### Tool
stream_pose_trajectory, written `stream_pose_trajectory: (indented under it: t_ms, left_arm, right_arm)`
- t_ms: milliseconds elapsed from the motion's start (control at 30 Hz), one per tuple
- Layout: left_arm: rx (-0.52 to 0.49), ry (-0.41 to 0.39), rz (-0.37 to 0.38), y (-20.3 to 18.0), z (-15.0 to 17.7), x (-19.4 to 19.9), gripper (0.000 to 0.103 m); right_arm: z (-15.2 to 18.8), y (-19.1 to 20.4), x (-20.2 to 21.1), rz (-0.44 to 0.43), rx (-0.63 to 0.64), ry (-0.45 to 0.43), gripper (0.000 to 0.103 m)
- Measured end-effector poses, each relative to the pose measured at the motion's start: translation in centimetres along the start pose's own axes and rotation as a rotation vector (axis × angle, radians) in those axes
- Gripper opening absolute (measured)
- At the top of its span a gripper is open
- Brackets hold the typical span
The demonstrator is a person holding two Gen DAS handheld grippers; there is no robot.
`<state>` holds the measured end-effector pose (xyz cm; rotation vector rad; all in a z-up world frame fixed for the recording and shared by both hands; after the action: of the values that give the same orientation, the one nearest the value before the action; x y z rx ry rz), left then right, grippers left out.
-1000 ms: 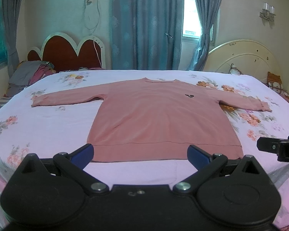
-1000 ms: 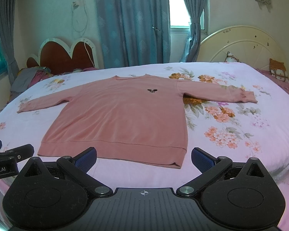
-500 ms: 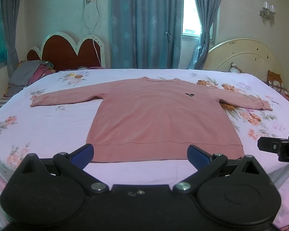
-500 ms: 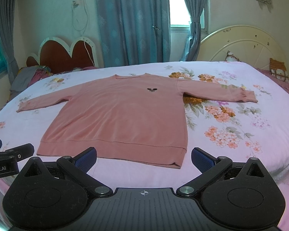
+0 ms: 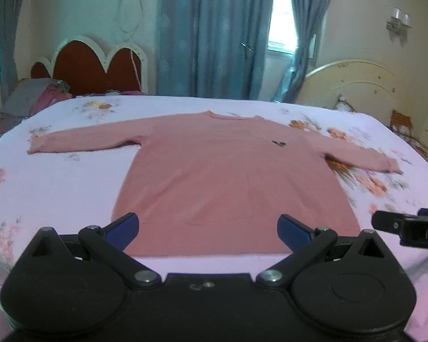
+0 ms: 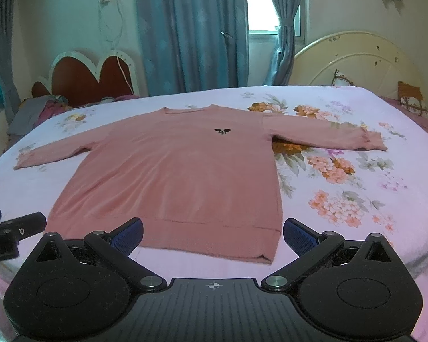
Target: Fold small clothes
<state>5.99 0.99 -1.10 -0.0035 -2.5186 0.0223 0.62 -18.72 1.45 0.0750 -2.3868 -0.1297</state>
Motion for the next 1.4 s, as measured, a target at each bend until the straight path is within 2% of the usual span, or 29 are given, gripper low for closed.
stream_pose_trajectory:
  t_ms: [100, 233, 300, 433, 600, 667, 800, 900, 1167, 1267, 1300, 1333, 1367, 1400]
  left_arm:
    - [-0.041, -0.030, -0.011, -0.2, -1.0, -1.4, 0.103]
    - [-0.074, -0.052, 0.032, 0.1, -2.7, -3.7, 0.103]
    - [-0.064, -0.037, 0.066, 0.5, -3.7, -4.9, 0.103]
    - [-0.092, -0.029, 0.080, 1.5, -5.7, -7.1, 0.103]
    - [-0.077, -0.015, 0.111, 1.8, -7.3, -10.1, 0.103]
    - [-0.073, -0.006, 0.154, 1.5, -7.8, -11.3, 0.103]
    - [-0.052, 0.011, 0.188, 0.6, -8.8, -14.3, 0.103]
    - [-0.057, 0.006, 0.171, -0.7, -9.3, -16.9, 0.103]
    - [-0.076, 0.075, 0.109, -5.0, -11.4, -24.2, 0.103]
    - [-0.041, 0.065, 0.114, -6.4, -12.5, -26.0, 0.103]
    - [-0.015, 0.044, 0.124, -6.7, -13.0, -26.3, 0.103]
    - [-0.003, 0.031, 0.128, -7.2, -13.3, -26.6, 0.103]
    - [0.000, 0.029, 0.127, -7.6, -13.6, -27.0, 0.103]
    - [0.000, 0.031, 0.125, -8.1, -13.8, -27.5, 0.103]
  right_arm:
    - [-1.2, 0.3, -1.6, 0.014, -0.002, -0.002, 0.103]
    - [-3.1, 0.7, -3.5, 0.040, -0.016, -0.012, 0.103]
    - [-4.1, 0.8, -4.6, 0.056, -0.027, -0.018, 0.103]
    - [-6.4, 1.1, -6.6, 0.089, -0.054, -0.040, 0.103]
    - [-8.3, 0.5, -8.7, 0.137, -0.068, -0.064, 0.103]
    - [-9.0, -0.3, -9.3, 0.154, -0.075, -0.069, 0.103]
    - [-10.4, -3.7, -11.3, 0.165, -0.124, -0.077, 0.103]
    - [-11.5, -7.2, -13.2, 0.181, -0.183, -0.087, 0.103]
    - [-14.5, -17.2, -19.0, 0.240, -0.285, -0.088, 0.103]
    - [-15.1, -21.6, -20.7, 0.271, -0.338, -0.087, 0.102]
    - [-15.2, -23.3, -21.3, 0.285, -0.359, -0.085, 0.099]
    - [-15.3, -24.7, -21.7, 0.294, -0.373, -0.085, 0.069]
    - [-15.3, -26.1, -22.2, 0.303, -0.390, -0.080, 0.053]
    - [-15.3, -27.9, -22.9, 0.327, -0.423, -0.063, 0.053]
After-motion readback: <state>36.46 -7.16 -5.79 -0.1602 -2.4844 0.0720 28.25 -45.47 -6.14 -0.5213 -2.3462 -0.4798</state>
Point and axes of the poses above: each gripper's, at about its wrist camera, not at the fingertips, and x roughly against the way its jaws point, y to its left, z to its underside, the point moved 1 cm from there along -x, roughly the way its jaws point, and after that the axes turned 1 degree about -x, right-handed, at the moved point
